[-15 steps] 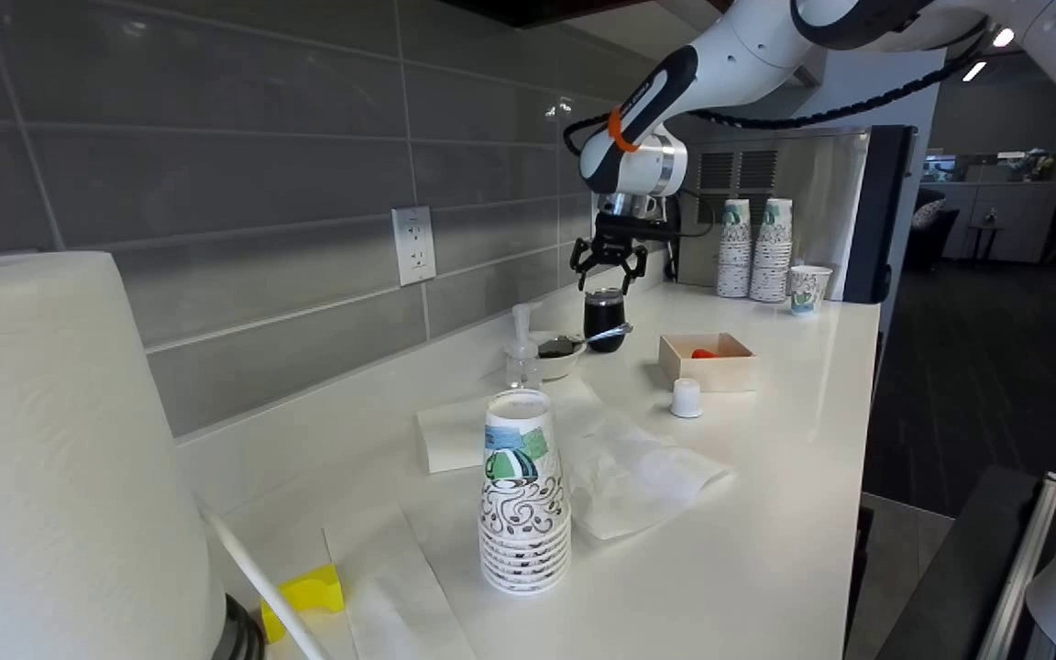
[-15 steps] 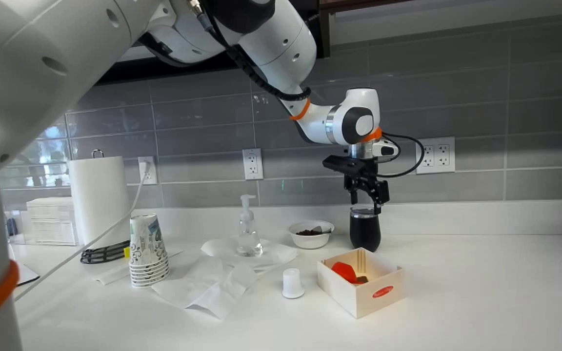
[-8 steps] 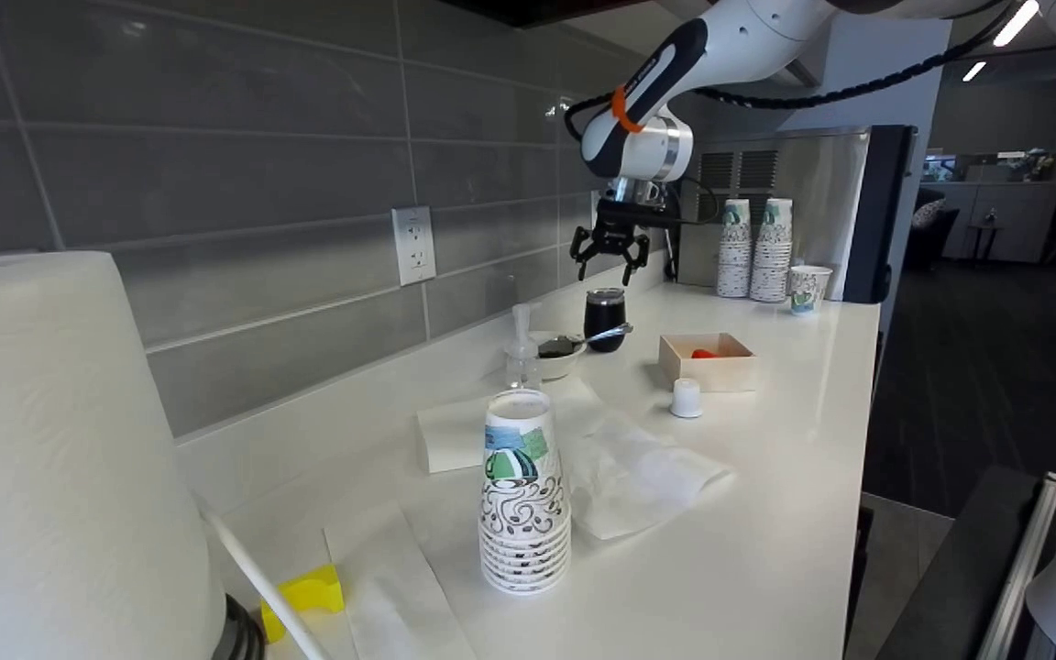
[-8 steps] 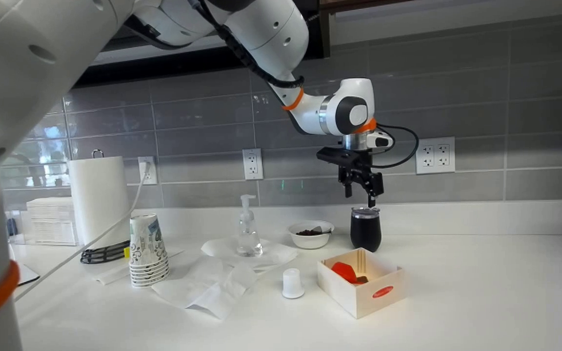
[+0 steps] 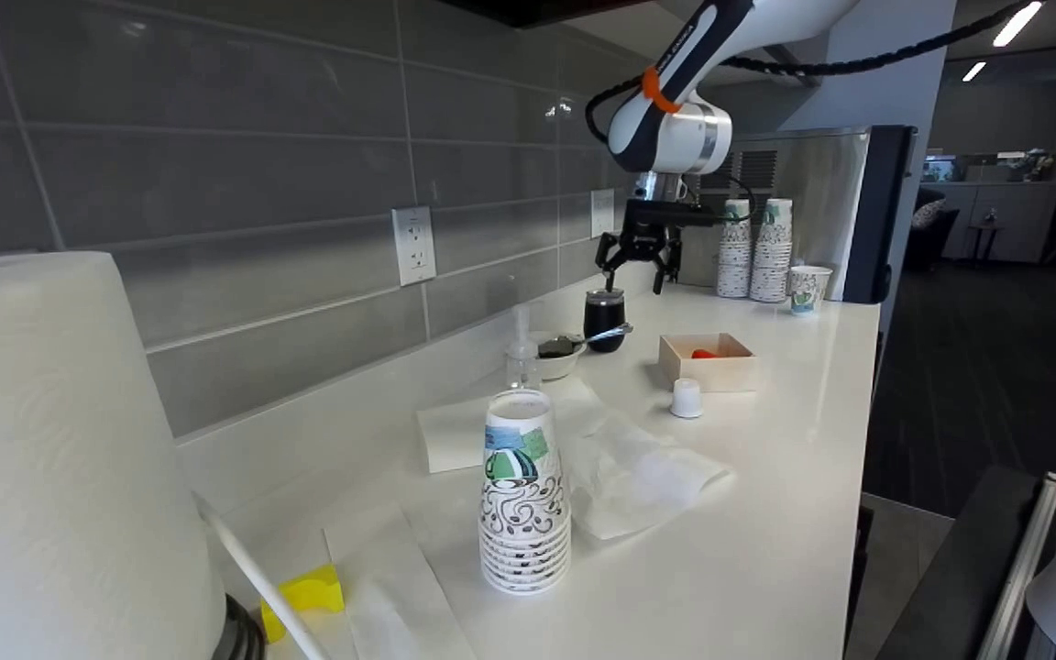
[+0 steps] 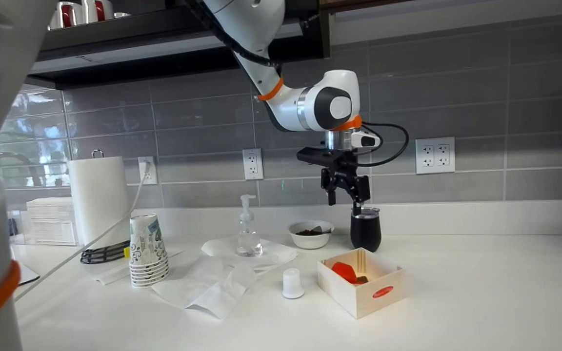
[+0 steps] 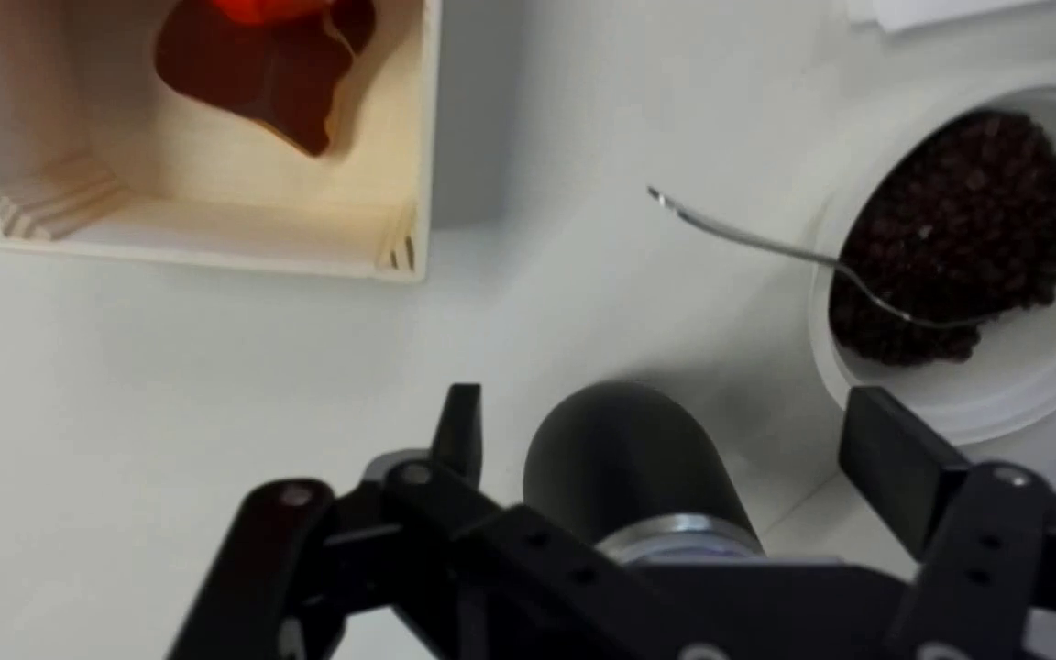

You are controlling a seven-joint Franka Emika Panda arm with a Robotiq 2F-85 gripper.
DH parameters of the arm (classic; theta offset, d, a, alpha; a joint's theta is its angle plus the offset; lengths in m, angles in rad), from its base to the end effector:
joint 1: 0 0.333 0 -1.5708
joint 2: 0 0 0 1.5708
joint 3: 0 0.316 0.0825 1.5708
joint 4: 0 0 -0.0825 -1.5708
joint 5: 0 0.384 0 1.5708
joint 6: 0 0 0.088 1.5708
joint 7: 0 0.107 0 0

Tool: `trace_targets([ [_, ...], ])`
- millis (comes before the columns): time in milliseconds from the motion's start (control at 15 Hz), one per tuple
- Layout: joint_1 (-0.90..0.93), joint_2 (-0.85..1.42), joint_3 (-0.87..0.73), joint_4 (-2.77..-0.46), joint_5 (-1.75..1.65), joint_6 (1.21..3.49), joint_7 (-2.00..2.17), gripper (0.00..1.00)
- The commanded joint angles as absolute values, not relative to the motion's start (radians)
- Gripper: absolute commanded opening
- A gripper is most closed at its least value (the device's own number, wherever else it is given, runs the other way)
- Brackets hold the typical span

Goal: Place the lid onto the black cup

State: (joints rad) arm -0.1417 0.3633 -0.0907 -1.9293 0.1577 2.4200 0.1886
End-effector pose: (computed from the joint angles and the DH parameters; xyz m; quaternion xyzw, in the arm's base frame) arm 0.6170 -0.1421 0.3132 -0.9630 0.2586 -0.0658 0.0385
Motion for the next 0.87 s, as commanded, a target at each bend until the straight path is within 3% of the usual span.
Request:
trace_targets([
  [0, -0.107, 0.197, -0.114, -2.177, 0.092, 2.520, 0.172, 1.00],
  [800, -0.124, -0.263, -0.112, -2.826, -0.032, 2.704, -0.033, 1.00],
])
